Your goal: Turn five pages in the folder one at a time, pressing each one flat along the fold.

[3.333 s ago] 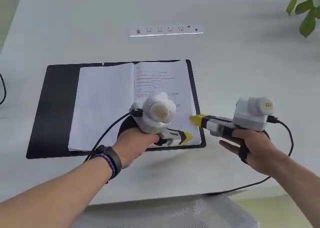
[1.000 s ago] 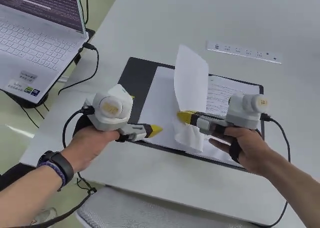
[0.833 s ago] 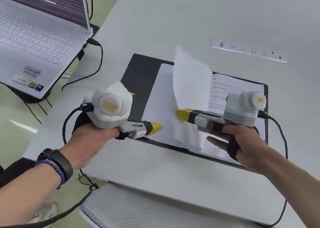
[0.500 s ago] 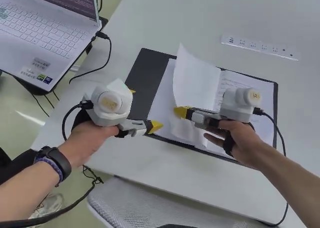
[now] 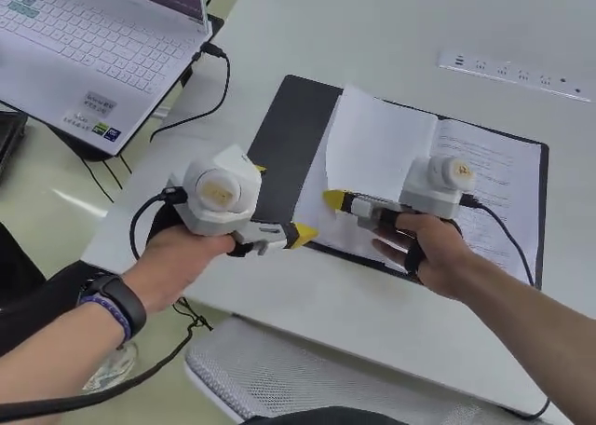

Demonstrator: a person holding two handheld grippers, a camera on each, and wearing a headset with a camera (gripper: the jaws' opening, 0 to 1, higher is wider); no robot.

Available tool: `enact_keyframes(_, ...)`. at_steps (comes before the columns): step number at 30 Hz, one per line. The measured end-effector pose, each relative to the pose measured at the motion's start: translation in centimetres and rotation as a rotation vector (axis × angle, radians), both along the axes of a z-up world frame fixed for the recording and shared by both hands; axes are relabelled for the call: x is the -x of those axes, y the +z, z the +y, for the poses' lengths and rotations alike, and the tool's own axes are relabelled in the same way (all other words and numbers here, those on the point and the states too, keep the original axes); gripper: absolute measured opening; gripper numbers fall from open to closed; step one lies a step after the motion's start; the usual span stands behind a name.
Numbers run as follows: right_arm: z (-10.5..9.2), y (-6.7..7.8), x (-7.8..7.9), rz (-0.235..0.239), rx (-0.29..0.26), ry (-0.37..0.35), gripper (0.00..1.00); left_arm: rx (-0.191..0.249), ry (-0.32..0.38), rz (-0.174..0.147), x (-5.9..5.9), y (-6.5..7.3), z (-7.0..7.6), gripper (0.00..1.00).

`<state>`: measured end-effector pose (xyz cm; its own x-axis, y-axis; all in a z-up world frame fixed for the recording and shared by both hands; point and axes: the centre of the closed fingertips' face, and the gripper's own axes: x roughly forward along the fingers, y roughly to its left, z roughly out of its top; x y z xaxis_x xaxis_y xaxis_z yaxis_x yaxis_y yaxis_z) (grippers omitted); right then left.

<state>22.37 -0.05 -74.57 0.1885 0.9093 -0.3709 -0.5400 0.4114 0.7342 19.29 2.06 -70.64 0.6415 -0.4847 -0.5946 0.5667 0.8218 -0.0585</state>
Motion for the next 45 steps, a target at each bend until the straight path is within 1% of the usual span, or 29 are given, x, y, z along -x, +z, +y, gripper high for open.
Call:
enact_keyframes(7,0.4,-1.0,0.2,0.013,0.022,0.002,0.00,0.006,0.014,0.000,0.1,0.3,0.3,0.72)
enact_keyframes(13,0.3,-1.9,0.1,0.025,0.041,0.000,0.00,0.007,0.014,0.006,0.2,0.0,0.4,0.72)
enact_keyframes(16,0.4,-2.3,0.3,0.031,0.048,0.006,0.00,0.005,0.012,0.008,0.2,0.0,0.4,0.72)
enact_keyframes(19,0.5,-2.8,0.8,0.034,0.055,0.010,0.04,0.006,0.012,0.009,0.2,0.0,0.4,0.72)
enact_keyframes(22,0.5,-2.7,0.7,0.037,0.046,-0.004,0.04,0.005,0.012,0.009,0.2,0.1,0.4,0.72)
enact_keyframes(26,0.6,-2.6,0.7,0.041,0.031,0.004,0.07,0.003,0.011,0.010,0.1,0.1,0.5,0.72)
enact_keyframes(29,0.8,-2.2,0.9,0.048,0.009,0.023,0.14,0.001,0.009,0.011,0.1,0.0,0.6,0.72)
enact_keyframes(31,1.0,-2.0,1.1,0.042,0.000,0.033,0.18,0.001,0.007,0.012,0.1,-0.1,0.6,0.72)
enact_keyframes(38,1.1,-1.6,1.4,0.035,-0.008,0.039,0.22,-0.003,0.000,0.015,0.3,-0.4,0.4,0.72)
enact_keyframes(41,1.2,-1.4,1.5,0.047,-0.022,0.041,0.25,-0.001,-0.001,0.016,0.2,-0.4,0.3,0.72)
enact_keyframes(45,1.3,-1.4,1.5,0.043,-0.025,0.047,0.26,0.000,-0.001,0.016,0.1,-0.5,0.2,0.72)
